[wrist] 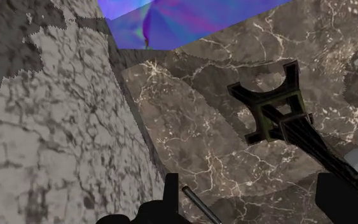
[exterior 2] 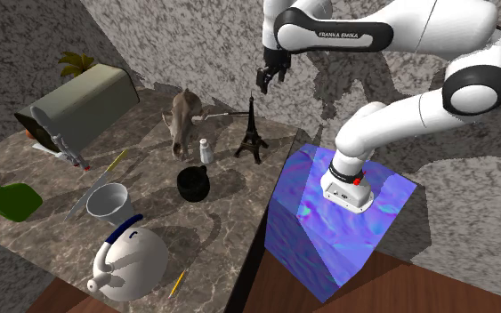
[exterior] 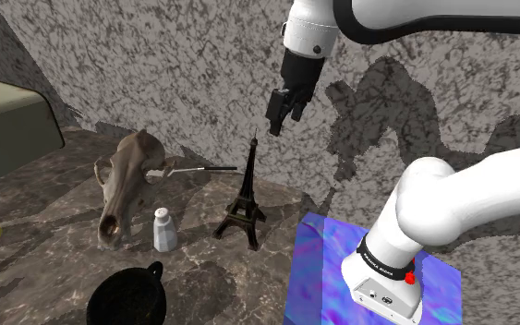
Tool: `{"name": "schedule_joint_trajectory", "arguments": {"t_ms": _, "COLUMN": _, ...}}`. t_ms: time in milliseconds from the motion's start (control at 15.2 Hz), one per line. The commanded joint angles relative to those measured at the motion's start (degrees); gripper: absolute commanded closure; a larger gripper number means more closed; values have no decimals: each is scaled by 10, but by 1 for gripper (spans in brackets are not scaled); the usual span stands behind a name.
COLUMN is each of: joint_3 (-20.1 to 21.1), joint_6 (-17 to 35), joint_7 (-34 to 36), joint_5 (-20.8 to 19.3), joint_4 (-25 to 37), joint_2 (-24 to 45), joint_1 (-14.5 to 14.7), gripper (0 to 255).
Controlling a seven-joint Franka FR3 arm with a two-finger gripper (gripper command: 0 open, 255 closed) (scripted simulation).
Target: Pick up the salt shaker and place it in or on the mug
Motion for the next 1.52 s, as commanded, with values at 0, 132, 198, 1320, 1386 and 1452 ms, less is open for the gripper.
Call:
{"name": "schedule_joint_trajectory", "arguments": {"t_ms": 0, "joint_3": 22, "joint_6": 33, "joint_7": 23, "joint_5": 13, "joint_4": -12, "joint_2": 13, "joint_1": 6, "gripper": 0}}
{"name": "schedule_joint_trajectory", "arguments": {"t_ms": 132, "joint_3": 46, "joint_6": 67, "joint_7": 46, "joint_5": 24, "joint_4": -20, "joint_2": 33, "joint_1": 10, "gripper": 0}}
{"name": "schedule_joint_trajectory", "arguments": {"t_ms": 198, "joint_3": 58, "joint_6": 85, "joint_7": 57, "joint_5": 29, "joint_4": -22, "joint_2": 43, "joint_1": 12, "gripper": 0}}
{"name": "schedule_joint_trajectory", "arguments": {"t_ms": 1320, "joint_3": 294, "joint_6": 350, "joint_7": 337, "joint_5": -85, "joint_4": 60, "joint_2": 356, "joint_1": -45, "gripper": 0}}
{"name": "schedule_joint_trajectory", "arguments": {"t_ms": 1386, "joint_3": 309, "joint_6": 358, "joint_7": 366, "joint_5": -115, "joint_4": 72, "joint_2": 384, "joint_1": -52, "gripper": 0}}
{"name": "schedule_joint_trajectory", "arguments": {"t_ms": 1452, "joint_3": 320, "joint_6": 365, "joint_7": 398, "joint_5": -148, "joint_4": 86, "joint_2": 413, "joint_1": -56, "gripper": 0}}
